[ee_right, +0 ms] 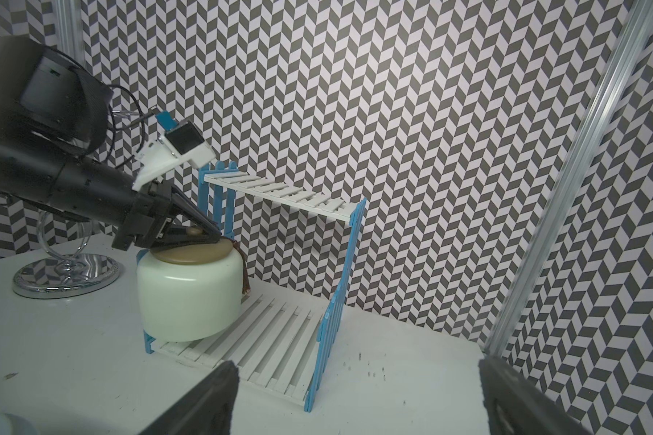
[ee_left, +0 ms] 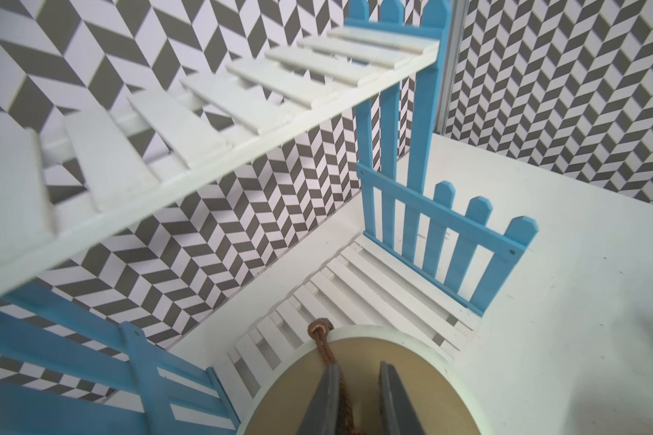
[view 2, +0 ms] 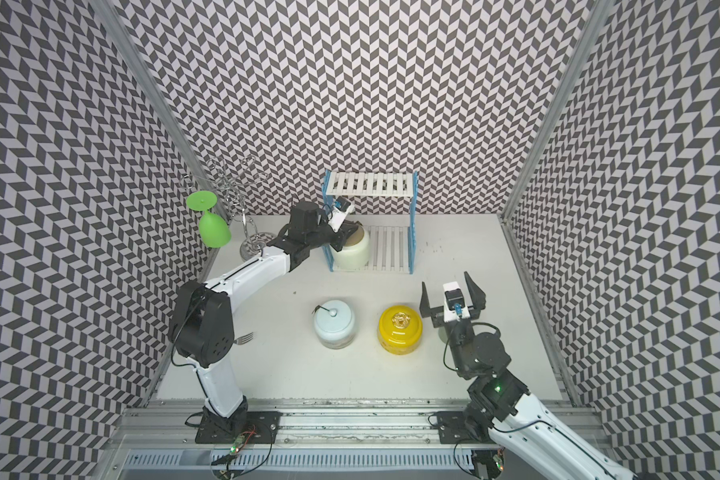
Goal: Remove the tea canisters from the shelf
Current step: Pick up the tea canister from the shelf.
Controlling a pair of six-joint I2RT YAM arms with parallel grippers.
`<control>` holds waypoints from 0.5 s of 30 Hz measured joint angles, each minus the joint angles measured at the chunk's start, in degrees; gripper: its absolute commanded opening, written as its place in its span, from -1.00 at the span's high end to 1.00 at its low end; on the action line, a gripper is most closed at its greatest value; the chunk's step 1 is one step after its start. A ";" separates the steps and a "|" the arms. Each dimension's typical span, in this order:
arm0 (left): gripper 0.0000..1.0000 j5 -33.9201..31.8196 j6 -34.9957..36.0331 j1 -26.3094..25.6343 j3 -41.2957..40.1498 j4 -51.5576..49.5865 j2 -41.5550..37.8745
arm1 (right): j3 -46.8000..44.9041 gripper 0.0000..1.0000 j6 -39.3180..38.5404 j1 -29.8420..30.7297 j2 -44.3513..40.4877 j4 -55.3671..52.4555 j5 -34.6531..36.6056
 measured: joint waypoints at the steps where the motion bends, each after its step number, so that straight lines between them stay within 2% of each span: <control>1: 1.00 0.46 0.24 0.00 0.00 -0.70 -0.92 | 0.00 -0.99 -0.02 0.00 0.00 0.02 0.00; 15: 1.00 3.89 2.67 0.35 0.02 -12.76 -10.27 | 0.00 -0.99 -0.13 0.00 -0.37 0.76 0.59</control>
